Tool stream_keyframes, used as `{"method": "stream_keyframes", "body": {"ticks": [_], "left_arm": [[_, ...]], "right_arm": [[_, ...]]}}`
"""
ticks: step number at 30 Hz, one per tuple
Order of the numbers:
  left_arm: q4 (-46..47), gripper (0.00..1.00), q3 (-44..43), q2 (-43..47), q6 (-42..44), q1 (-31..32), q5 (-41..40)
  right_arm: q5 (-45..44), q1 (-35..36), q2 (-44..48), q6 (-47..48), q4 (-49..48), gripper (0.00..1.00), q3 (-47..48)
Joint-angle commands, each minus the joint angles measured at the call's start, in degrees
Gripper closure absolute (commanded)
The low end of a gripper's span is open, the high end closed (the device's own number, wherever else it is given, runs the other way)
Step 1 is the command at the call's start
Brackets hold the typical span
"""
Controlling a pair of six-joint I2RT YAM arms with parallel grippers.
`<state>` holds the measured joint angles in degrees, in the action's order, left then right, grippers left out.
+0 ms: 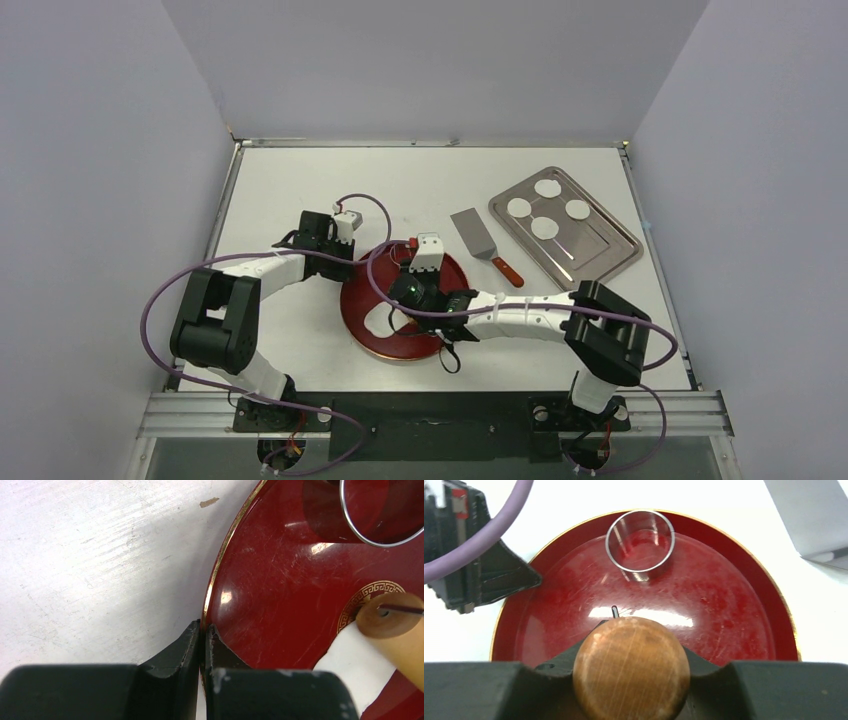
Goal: Roll out the dumpling wrappers from the dough
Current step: Flatten out the dough on the work surface.
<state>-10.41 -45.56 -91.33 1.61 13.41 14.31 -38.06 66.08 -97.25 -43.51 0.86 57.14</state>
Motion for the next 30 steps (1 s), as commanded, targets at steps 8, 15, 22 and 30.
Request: {"method": "stream_keyframes", "body": {"ticks": [8,15,22,30], "left_arm": [[0.5,1.0,0.53,1.47,0.27,-0.58,-3.21],[0.4,1.0,0.52,1.27,0.32,-0.61,-2.78],[0.33,1.0,0.48,1.18,0.26,-0.63,-2.59],[0.24,1.0,0.58,1.61,0.33,-0.64,-2.29]], "right_arm": [[-8.32,-1.97,6.36,2.4,17.82,1.0,-6.42],[-1.53,1.78,17.05,11.3,4.81,1.0,-4.74],[11.77,2.12,12.78,11.74,-10.8,1.0,-2.24],[18.41,1.36,-0.43,5.22,-14.24,1.0,-0.65]]}}
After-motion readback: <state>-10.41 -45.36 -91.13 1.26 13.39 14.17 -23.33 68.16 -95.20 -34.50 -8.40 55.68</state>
